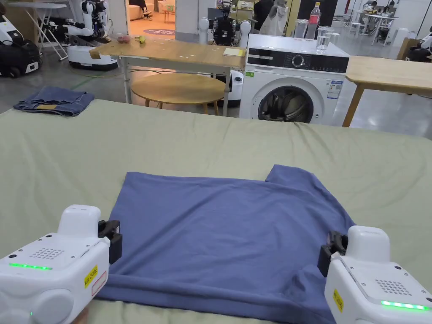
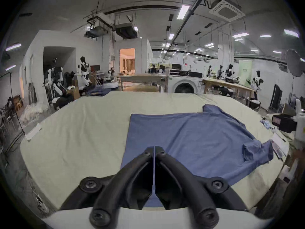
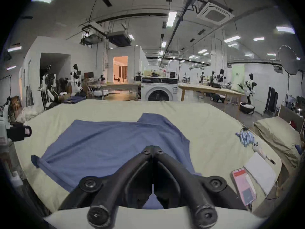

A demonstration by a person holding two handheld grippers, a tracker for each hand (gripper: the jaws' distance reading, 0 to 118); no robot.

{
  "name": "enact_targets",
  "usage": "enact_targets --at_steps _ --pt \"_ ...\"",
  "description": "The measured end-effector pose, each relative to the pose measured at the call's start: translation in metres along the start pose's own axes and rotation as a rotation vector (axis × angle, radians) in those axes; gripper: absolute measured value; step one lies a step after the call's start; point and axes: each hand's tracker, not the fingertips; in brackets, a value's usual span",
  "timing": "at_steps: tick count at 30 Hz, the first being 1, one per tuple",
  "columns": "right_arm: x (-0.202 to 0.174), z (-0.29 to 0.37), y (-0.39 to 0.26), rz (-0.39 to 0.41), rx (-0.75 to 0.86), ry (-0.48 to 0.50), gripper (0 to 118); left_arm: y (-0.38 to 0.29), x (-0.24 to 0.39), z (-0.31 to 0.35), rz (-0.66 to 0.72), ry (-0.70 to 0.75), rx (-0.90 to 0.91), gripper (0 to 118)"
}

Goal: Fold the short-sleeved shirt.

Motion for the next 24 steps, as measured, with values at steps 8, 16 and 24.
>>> enact_targets --at_steps 8,16,24 --pt "0.001 -0.01 -0.013 0.011 -0.072 0.011 0 0.004 -0.043 0.001 0.099 -0.004 -0.247 0" --pt "0.003 -0.018 -0.031 0.056 -0.145 0.031 0 0.003 -0.092 -0.024 0.222 -0.003 -0.508 52" --pt "0.006 -0.019 -0.044 0.065 -0.197 0.044 0 -0.042 -0.096 -0.064 0.288 0.066 -0.719 63"
